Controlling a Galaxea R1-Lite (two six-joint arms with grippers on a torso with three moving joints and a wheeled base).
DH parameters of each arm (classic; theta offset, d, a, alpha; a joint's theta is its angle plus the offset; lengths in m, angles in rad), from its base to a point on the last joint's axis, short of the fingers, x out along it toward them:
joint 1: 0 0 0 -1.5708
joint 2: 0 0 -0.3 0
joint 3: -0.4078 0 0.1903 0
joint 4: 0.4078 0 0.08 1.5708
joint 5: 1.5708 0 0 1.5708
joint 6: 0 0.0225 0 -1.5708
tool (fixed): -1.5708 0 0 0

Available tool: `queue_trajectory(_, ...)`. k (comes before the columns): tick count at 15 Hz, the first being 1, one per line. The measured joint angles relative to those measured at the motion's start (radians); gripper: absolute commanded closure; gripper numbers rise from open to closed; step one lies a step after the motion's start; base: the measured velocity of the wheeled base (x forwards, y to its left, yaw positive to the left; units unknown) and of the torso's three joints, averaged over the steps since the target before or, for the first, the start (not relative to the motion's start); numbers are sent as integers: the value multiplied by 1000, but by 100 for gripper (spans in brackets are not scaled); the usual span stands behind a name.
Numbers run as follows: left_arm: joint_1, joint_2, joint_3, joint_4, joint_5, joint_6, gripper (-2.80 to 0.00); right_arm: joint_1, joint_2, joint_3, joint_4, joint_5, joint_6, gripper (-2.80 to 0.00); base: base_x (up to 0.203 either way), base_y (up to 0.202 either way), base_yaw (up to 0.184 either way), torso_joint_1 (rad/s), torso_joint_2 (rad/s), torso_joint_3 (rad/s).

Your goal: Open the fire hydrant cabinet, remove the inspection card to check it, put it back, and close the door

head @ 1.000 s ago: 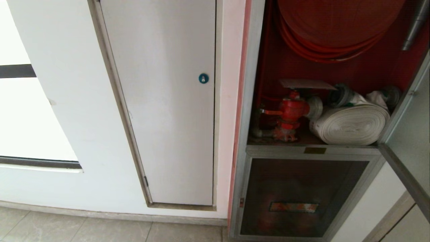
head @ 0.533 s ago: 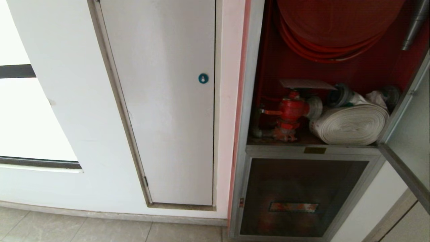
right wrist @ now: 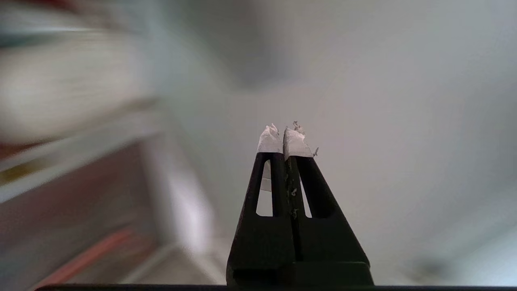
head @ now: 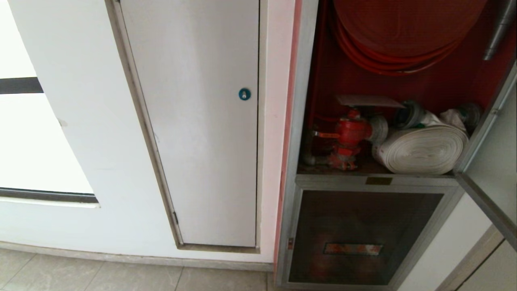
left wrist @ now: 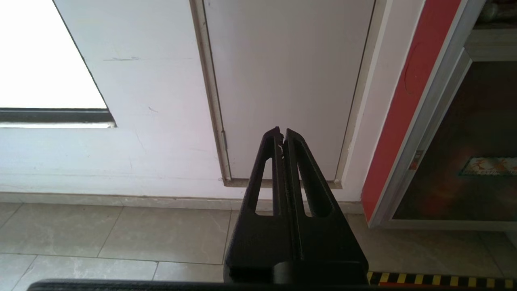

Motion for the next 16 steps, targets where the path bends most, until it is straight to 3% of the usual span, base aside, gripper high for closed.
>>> queue_trajectory(2,0,0,0,0,1,0,0,86,0,3,4,168,36,0,0,0,0,0,0,0)
queue_trajectory(4,0,0,0,0,0,0,0,197,0,19,8,256,94,0,0,0,0,0,0,0)
queue_trajectory(11,0,0,0,-1,0,-1,0,575,-157,182,13,285,145,0,0,0,0,0,0,0)
queue_trajectory(13,0,0,0,0,0,0,0,636,-233,230,15,286,155,0,0,0,0,0,0,0)
queue_trajectory(16,0,0,0,0,0,0,0,662,-370,311,15,304,157,0,0,0,0,0,0,0)
